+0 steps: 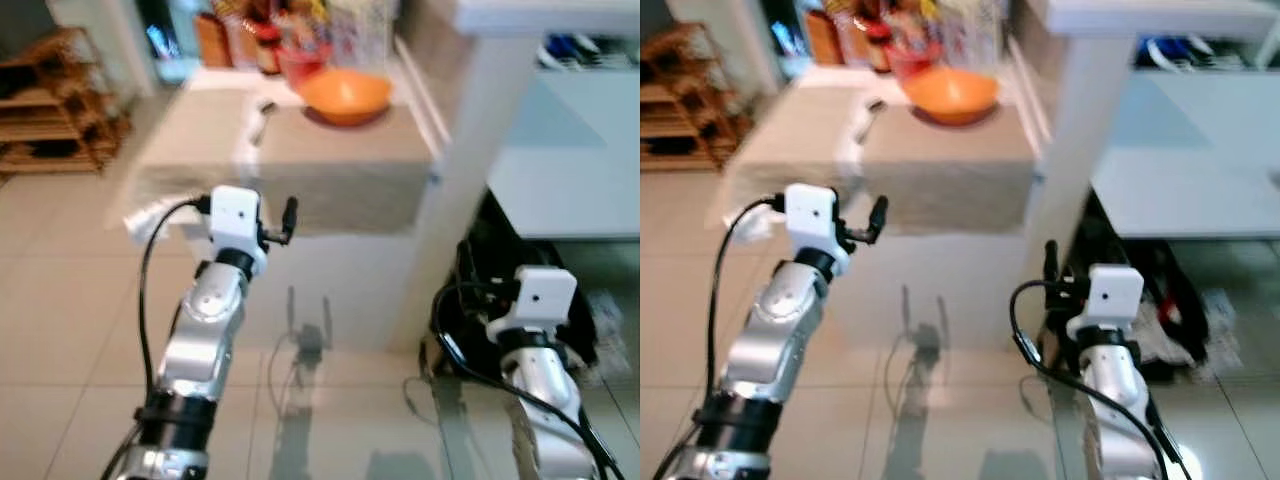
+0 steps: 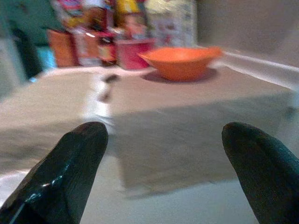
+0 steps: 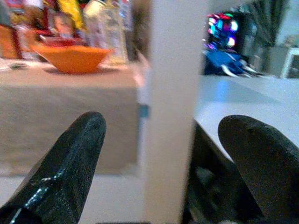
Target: Setting the table
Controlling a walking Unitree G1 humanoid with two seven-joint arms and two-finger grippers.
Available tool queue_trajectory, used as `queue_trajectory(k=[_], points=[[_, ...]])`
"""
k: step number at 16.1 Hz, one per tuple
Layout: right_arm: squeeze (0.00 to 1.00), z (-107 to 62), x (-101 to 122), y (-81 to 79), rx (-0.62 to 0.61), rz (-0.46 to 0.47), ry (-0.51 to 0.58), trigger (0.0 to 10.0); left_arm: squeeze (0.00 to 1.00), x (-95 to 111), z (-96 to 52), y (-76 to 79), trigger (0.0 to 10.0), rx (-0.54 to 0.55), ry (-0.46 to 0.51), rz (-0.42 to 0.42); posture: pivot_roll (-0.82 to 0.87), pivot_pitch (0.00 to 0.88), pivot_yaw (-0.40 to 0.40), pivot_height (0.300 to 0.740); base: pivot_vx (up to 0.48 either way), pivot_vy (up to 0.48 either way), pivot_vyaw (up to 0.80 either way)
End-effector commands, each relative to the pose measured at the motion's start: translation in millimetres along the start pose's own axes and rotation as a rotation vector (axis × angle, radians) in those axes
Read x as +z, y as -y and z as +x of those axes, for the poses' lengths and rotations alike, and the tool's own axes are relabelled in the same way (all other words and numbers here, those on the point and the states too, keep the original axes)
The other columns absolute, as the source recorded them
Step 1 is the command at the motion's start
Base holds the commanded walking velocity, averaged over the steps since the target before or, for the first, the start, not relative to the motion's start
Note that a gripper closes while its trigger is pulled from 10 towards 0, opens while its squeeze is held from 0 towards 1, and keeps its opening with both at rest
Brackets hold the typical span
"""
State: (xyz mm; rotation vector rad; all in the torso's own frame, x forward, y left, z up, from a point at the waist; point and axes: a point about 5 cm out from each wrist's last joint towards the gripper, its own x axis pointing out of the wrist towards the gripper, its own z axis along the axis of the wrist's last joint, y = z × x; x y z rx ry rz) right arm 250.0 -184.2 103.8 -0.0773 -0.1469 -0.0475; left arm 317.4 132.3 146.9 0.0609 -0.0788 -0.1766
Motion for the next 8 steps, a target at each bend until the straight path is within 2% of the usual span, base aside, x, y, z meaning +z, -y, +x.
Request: queue_trajectory(k=[1, 8], points=[[0.00, 2.5, 2.2, -9.1, 0.025, 0.020, 0.011, 10.0, 0.00, 3.4, 0.5, -8.1, 10.0, 0.022, 0.005, 0.010, -0.06, 0.000, 0.024, 0.736, 0.442, 0.000, 0.00], [0.00, -2.0, -3.4, -11.7, 0.044, 0.016, -0.016, 10.0, 0.00, 1.8, -1.6, -6.3, 10.0, 0.023, -0.012, 0.034, -0.06, 0.000, 0.021, 0.736, 0.448, 0.000, 0.00]])
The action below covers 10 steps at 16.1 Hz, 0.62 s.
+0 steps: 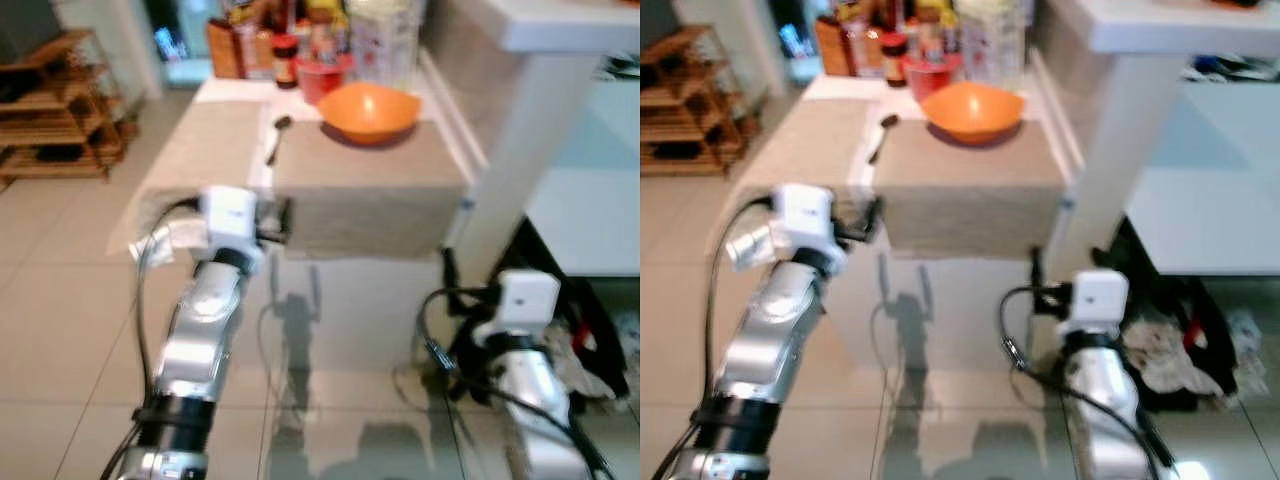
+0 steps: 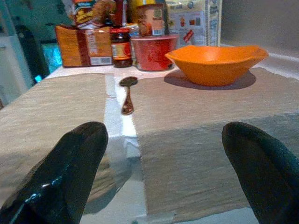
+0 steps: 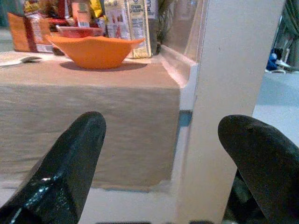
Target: Setting the table
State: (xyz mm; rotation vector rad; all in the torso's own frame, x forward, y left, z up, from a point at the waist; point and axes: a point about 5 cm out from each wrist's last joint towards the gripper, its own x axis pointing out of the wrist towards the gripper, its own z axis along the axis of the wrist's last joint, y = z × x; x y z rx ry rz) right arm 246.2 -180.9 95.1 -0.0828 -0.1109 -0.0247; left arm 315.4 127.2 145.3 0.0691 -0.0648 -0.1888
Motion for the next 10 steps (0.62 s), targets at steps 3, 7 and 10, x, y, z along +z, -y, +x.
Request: queue_trajectory(k=[3, 7, 10], points=[[0.00, 2.6, 3.8, -7.7, 0.020, 0.021, 0.016, 10.0, 0.00, 4.2, 1.3, -8.3, 10.0, 0.013, 0.005, 0.030, -0.06, 0.000, 0.022, 0.736, 0.480, 0.000, 0.00], [0.00, 1.2, 1.3, -9.7, 0.024, 0.030, 0.000, 10.0, 0.00, 5.4, 1.6, -3.3, 10.0, -0.015, 0.008, 0.028, -0.06, 0.000, 0.026, 0.736, 0.480, 0.000, 0.00], [0.00, -0.6, 0.0, -9.5, 0.024, 0.019, -0.007, 10.0, 0.00, 4.6, 2.3, -4.2, 10.0, -0.003, 0.004, 0.043, -0.07, 0.000, 0.027, 0.736, 0.480, 0.000, -0.48]])
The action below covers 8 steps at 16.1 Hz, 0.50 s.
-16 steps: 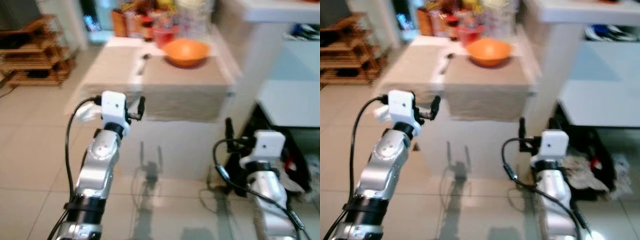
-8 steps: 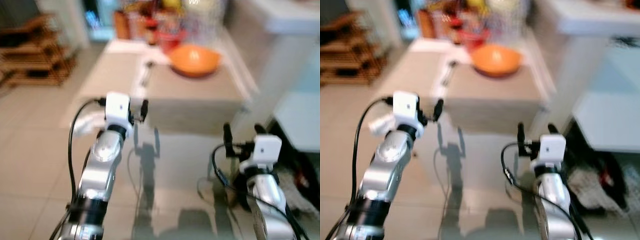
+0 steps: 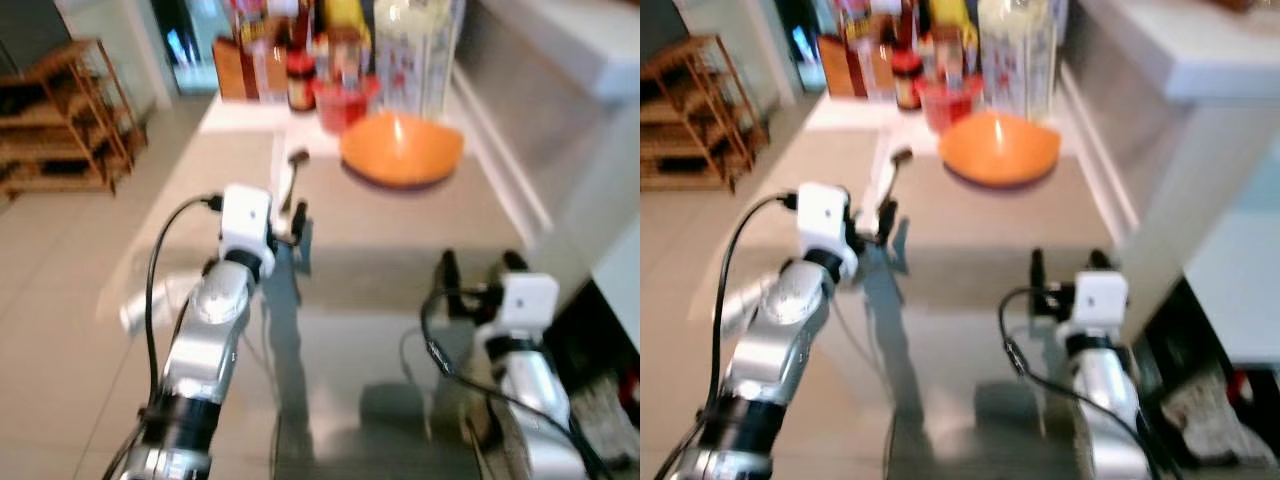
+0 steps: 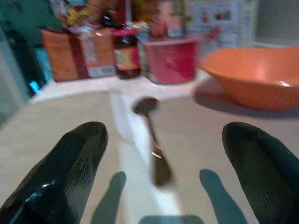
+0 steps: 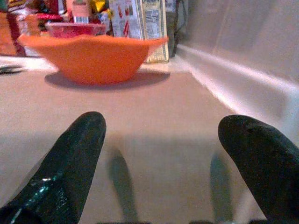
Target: Setting the table
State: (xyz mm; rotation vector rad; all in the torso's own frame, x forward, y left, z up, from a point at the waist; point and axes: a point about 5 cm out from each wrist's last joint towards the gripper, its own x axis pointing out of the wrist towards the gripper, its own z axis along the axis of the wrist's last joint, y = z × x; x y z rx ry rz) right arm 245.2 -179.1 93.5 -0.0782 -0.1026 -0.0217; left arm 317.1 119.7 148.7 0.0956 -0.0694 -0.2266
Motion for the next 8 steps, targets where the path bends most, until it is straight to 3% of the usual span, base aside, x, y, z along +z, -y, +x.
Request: queue_trajectory(k=[1, 2, 6, 8], points=[[0.00, -0.1, 0.5, -8.0, 0.022, 0.012, -0.004, 10.0, 0.00, 0.9, -1.3, -12.8, 10.0, 0.054, 0.001, 0.035, -0.07, 0.000, 0.027, 0.736, 0.480, 0.000, 0.00], [0.00, -0.2, 0.8, -8.3, 0.022, 0.011, -0.003, 10.0, 0.00, 0.4, 0.9, -13.4, 10.0, 0.060, -0.014, 0.029, -0.07, 0.000, 0.026, 0.736, 0.480, 0.000, 0.00], [0.00, -1.1, 0.2, -9.2, 0.029, 0.012, -0.004, 10.0, 0.00, 20.1, 22.3, -3.5, 10.0, -0.041, -0.038, 0.053, -0.07, 0.000, 0.024, 0.736, 0.000, 0.000, 0.00], [0.00, -1.4, 0.0, -9.7, 0.025, 0.014, -0.005, 10.0, 0.00, 28.6, 36.4, -4.1, 10.0, -0.078, -0.101, 0.024, -0.07, 0.000, 0.028, 0.736, 0.000, 0.000, 0.00]])
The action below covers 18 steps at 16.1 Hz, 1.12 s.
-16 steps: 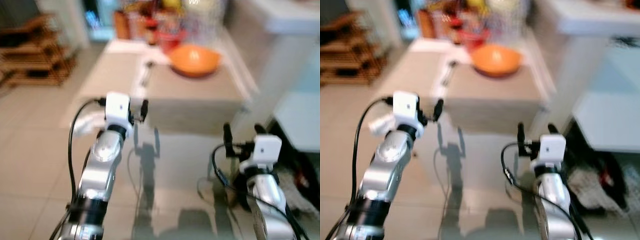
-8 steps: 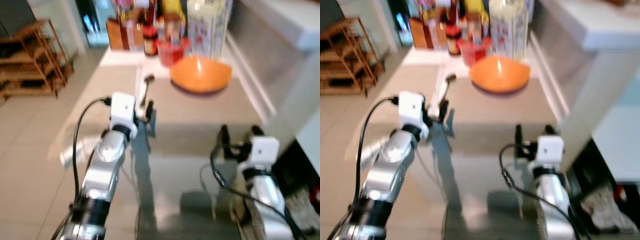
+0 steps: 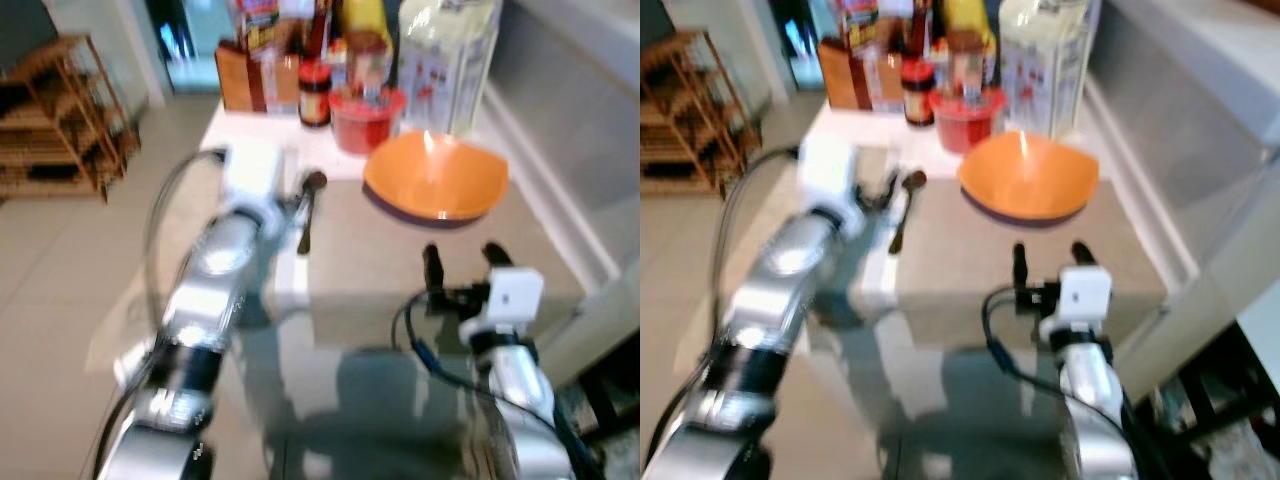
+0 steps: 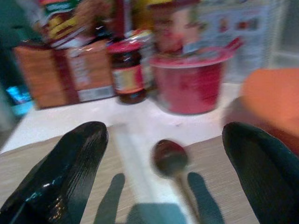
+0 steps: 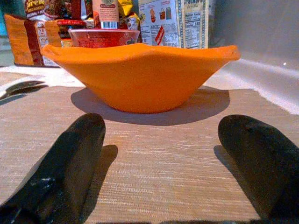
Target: Setting the table
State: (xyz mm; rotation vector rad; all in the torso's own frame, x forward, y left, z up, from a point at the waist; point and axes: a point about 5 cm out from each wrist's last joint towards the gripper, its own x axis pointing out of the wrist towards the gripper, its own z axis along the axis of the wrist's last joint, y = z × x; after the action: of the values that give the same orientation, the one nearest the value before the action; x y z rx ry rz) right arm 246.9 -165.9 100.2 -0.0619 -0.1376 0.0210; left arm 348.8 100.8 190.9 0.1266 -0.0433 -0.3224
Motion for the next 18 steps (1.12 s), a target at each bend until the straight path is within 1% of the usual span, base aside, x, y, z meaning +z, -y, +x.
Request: queue_trajectory(k=[1, 2, 3, 5, 6, 7, 9, 10, 12, 14, 17, 18], points=[[0.00, -4.0, -7.3, 2.9, -0.017, -0.004, -0.041, 10.0, 0.00, -11.6, 0.3, -10.3, 10.0, 0.010, -0.088, 0.001, -0.07, 0.000, 0.028, 0.736, 0.000, 0.000, 0.00], [0.00, -4.2, -7.3, 2.0, -0.016, -0.004, -0.041, 10.0, 0.00, -12.0, 8.7, -10.1, 10.0, -0.022, -0.164, -0.024, -0.07, 0.000, 0.033, 0.736, 0.000, 0.000, 0.00], [0.00, -4.4, -6.9, 1.8, -0.016, -0.004, -0.039, 10.0, 0.00, -11.5, 15.8, -10.6, 10.0, -0.047, -0.218, -0.011, -0.08, 0.000, 0.036, 0.736, 0.000, 0.000, 0.00], [0.00, -4.4, -2.7, 1.4, -0.014, -0.017, -0.019, 10.0, 0.00, -9.8, 26.8, -1.5, 10.0, -0.152, -0.313, -0.002, -0.08, 0.000, 0.042, 0.736, 0.000, 0.000, 0.00], [0.00, -4.2, -1.4, 1.1, -0.012, -0.021, -0.013, 10.0, 0.00, -9.4, 28.1, -0.5, 10.0, -0.164, -0.322, -0.001, -0.08, 0.000, 0.042, 0.736, 0.000, 0.000, 0.00], [0.00, -3.3, 9.1, -2.3, 0.005, -0.043, 0.029, 10.0, 0.00, -7.1, 31.8, 3.1, 10.0, -0.204, -0.346, -0.025, -0.09, 0.000, 0.050, 0.736, 0.000, 0.000, 0.00], [0.00, -4.7, 12.6, -2.4, 0.004, -0.048, 0.041, 10.0, 0.00, -2.0, 36.1, 7.2, 10.0, -0.236, -0.353, -0.056, -0.10, 0.000, 0.060, 0.736, 0.000, 0.000, 0.00], [0.00, -6.3, 12.1, -1.1, -0.003, -0.046, 0.038, 10.0, 0.00, 1.8, 39.6, 10.7, 10.0, -0.253, -0.350, -0.056, -0.10, 0.000, 0.060, 0.736, 0.000, 0.000, 0.00], [0.00, -8.8, 10.7, -0.8, -0.011, -0.048, 0.030, 10.0, 0.00, 3.0, 47.1, 13.0, 10.0, -0.248, -0.366, 0.017, -0.11, 0.000, 0.066, 0.736, 0.000, 0.000, 0.00], [0.00, -10.3, 10.5, -1.3, -0.013, -0.050, 0.025, 10.0, 0.00, -3.6, 49.5, 8.4, 10.0, -0.211, -0.396, 0.072, -0.11, 0.000, 0.068, 0.736, 0.000, 0.000, 0.00], [0.00, -13.5, 9.4, -1.4, -0.016, -0.050, 0.016, 10.0, 0.00, -14.4, 49.2, 2.9, 10.0, -0.183, -0.428, 0.130, -0.11, 0.000, 0.070, 0.736, 0.000, 0.000, 0.00], [0.00, -14.4, 8.9, -1.7, -0.017, -0.050, 0.013, 10.0, 0.00, -17.3, 49.5, 2.0, 10.0, -0.173, -0.433, 0.133, -0.11, 0.000, 0.070, 0.736, 0.000, 0.000, 0.00]])
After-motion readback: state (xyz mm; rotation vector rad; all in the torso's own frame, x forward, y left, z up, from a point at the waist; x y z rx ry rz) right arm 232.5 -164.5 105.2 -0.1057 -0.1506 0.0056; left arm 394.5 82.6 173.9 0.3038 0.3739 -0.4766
